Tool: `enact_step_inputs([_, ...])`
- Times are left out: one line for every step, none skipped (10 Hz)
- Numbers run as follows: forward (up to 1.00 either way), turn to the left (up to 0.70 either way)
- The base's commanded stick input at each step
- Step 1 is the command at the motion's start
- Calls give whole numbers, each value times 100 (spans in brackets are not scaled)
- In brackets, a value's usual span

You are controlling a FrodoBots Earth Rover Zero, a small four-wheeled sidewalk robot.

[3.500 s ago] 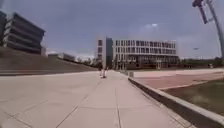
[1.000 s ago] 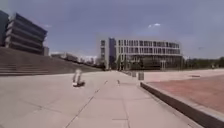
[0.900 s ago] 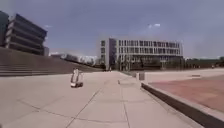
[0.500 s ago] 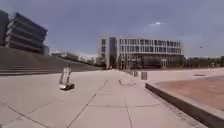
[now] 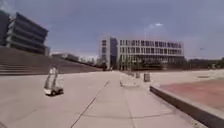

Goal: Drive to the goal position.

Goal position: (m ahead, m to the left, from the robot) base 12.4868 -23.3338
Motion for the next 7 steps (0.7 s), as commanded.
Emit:
enact_step_inputs([70, 0])
enact_step_inputs([70, 0])
enact_step_inputs([70, 0])
enact_step_inputs([70, 0])
enact_step_inputs([70, 0])
enact_step_inputs([70, 0])
enact_step_inputs([70, 0])
